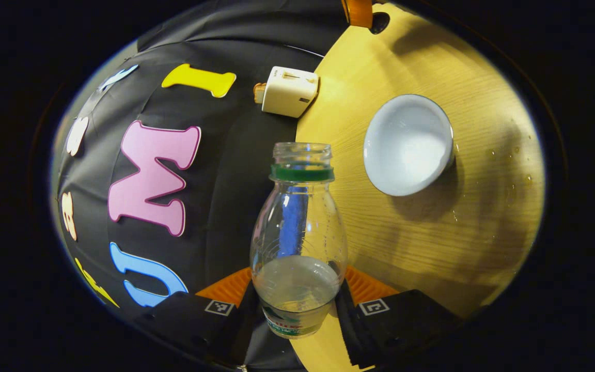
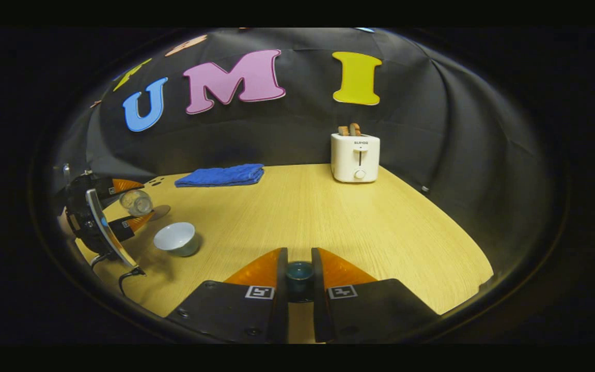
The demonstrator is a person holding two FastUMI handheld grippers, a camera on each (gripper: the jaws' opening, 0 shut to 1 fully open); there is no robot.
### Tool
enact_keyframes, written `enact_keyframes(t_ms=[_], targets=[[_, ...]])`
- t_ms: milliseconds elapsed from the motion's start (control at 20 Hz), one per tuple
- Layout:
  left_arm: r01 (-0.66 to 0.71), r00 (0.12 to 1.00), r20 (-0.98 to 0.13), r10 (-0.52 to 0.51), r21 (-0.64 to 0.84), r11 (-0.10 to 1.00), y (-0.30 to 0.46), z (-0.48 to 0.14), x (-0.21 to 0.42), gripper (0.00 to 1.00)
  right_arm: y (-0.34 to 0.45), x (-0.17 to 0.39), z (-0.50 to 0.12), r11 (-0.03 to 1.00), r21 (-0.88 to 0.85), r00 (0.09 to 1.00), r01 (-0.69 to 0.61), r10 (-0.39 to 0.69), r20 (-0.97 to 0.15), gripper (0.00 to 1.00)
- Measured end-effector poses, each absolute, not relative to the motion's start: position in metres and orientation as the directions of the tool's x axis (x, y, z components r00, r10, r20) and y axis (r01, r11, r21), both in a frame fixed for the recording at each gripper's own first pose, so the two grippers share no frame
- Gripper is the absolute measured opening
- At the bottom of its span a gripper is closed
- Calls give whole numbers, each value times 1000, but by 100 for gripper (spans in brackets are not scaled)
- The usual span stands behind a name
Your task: Open the teacup lid with one hand, grasp the water bottle and pour water into the teacup with the other hand; after pouring, place the water bottle on the coaster and then close the teacup lid.
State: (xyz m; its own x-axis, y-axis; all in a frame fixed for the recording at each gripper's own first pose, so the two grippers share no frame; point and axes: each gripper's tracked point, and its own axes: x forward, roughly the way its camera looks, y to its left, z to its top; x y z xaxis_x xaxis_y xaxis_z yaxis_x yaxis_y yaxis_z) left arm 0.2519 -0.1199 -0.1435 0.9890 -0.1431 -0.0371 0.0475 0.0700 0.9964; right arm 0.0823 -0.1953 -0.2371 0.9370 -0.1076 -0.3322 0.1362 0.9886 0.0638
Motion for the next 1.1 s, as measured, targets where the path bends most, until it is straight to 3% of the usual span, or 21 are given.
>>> enact_keyframes(t_ms=[1000, 1100], targets=[[0, 987, -28, -159, 985, -175, -127, -133, 264, 73, -190, 79, -250, 994, 27, 931, 109, -93, -352, 23], [-20, 984, -14, -176, 982, -189, -130, -129, 264, 73, -187, 78, -250, 994, 33, 933, 105, -87, -350, 28]])
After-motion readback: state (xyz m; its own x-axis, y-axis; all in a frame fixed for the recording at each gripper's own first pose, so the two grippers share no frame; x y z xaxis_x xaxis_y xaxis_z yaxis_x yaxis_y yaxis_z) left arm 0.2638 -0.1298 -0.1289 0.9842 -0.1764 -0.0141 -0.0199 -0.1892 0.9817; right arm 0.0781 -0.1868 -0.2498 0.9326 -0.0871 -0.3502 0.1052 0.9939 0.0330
